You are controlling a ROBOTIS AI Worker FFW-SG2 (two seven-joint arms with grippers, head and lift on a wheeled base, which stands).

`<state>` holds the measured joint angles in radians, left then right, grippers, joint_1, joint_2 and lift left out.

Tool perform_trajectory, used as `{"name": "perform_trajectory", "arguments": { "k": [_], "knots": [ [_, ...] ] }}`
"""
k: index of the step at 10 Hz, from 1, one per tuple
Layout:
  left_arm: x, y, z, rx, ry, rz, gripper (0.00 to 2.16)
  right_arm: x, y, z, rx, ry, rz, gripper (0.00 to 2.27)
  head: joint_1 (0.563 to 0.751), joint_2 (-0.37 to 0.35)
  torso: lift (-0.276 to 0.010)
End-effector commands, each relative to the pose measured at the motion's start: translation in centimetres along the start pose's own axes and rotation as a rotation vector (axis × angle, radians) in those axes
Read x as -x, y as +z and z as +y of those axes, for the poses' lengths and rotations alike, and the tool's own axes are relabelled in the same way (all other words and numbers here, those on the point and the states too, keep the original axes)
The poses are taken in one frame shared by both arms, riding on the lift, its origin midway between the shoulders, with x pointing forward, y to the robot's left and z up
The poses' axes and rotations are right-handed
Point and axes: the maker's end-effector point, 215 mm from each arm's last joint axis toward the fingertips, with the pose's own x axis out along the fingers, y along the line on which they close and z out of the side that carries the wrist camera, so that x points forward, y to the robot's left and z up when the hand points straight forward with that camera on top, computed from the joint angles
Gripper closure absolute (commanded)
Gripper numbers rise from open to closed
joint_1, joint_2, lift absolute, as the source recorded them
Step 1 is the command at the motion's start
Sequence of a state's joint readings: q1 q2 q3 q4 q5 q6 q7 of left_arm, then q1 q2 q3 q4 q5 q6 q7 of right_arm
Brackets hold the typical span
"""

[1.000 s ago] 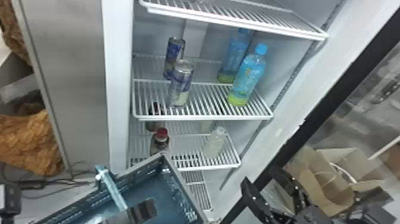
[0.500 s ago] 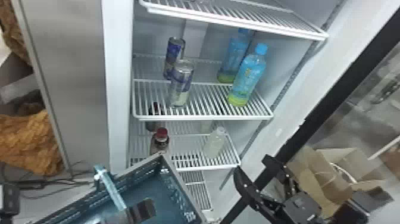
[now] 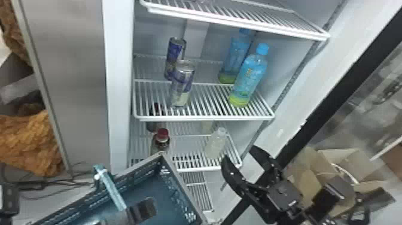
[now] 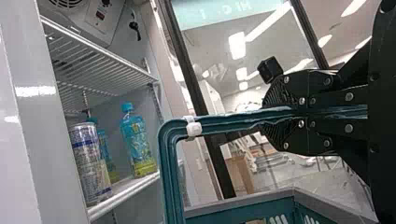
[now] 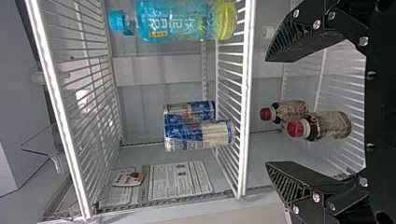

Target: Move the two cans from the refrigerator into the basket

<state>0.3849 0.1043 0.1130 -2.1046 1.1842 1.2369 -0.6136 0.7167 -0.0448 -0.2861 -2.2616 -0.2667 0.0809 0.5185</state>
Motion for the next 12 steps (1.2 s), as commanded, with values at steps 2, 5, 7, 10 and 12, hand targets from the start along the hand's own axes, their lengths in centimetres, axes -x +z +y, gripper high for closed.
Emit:
{"name": "perform_trajectory", "arguments": {
  "k": [2, 5, 7, 10, 12],
  "knots": [
    [-0.1, 0.2, 0.0, -0.006, 0.001, -0.001, 1.20, -1.6, -0.4, -0.1, -0.010, 0.006, -0.013, 0.27, 0.695, -0.350, -0.035],
    [-0.3, 0.1, 0.0, -0.007, 0.002, 0.002, 1.20, -3.7, 0.0, 0.8, -0.063, 0.017, -0.056, 0.27, 0.695, -0.350, -0.035],
    [-0.3, 0.1, 0.0, -0.006, 0.000, 0.003, 1.20, -5.0, 1.3, 1.4, -0.066, 0.019, -0.093, 0.27, 0.695, -0.350, -0.035],
    [-0.4, 0.2, -0.1, -0.008, -0.001, 0.003, 1.20, -7.2, 2.8, 1.9, -0.062, 0.026, -0.134, 0.26, 0.695, -0.345, -0.035],
    [-0.3, 0.3, -0.1, -0.010, 0.000, 0.000, 1.20, -8.2, 3.0, 1.5, -0.060, 0.014, -0.141, 0.26, 0.695, -0.332, -0.035]
  ]
}}
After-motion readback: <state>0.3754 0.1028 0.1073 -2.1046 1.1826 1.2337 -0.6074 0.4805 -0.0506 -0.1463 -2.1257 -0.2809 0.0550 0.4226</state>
